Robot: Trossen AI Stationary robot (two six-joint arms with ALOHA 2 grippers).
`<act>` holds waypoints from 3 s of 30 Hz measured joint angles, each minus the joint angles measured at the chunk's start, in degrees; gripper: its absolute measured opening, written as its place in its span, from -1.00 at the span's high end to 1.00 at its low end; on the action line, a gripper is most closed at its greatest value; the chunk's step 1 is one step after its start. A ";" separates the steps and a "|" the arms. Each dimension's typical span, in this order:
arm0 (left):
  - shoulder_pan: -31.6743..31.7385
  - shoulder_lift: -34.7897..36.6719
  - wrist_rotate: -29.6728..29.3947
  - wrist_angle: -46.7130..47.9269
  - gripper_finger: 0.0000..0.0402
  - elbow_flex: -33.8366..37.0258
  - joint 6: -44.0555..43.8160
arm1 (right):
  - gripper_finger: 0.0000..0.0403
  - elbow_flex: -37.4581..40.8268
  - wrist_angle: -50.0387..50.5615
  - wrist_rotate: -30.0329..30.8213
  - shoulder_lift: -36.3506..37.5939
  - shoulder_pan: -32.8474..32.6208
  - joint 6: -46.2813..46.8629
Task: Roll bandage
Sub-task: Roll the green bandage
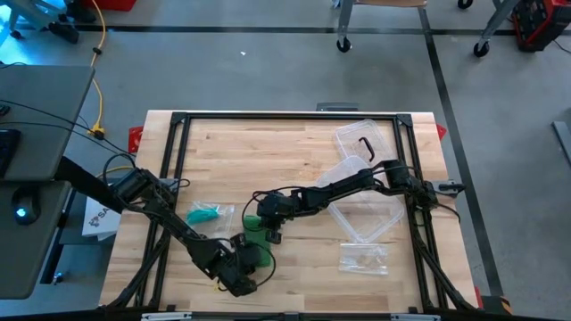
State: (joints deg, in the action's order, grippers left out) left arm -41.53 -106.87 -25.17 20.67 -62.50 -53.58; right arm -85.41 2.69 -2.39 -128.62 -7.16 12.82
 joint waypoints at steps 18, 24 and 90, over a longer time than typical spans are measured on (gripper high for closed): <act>-3.35 -0.57 6.05 -2.48 1.00 -4.98 3.24 | 0.74 0.00 -0.28 0.00 0.00 0.02 -0.26; -4.48 -2.25 6.05 -6.17 1.00 -5.05 1.07 | 0.74 0.00 -0.40 0.02 0.00 0.04 -0.43; -8.04 -7.63 -2.96 -9.15 1.00 -0.43 -7.25 | 0.74 0.00 -1.21 0.66 -0.04 0.42 -0.39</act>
State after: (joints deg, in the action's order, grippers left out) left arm -49.57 -114.50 -28.13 11.52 -62.93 -60.83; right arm -85.41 1.48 -1.74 -128.66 -6.73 12.43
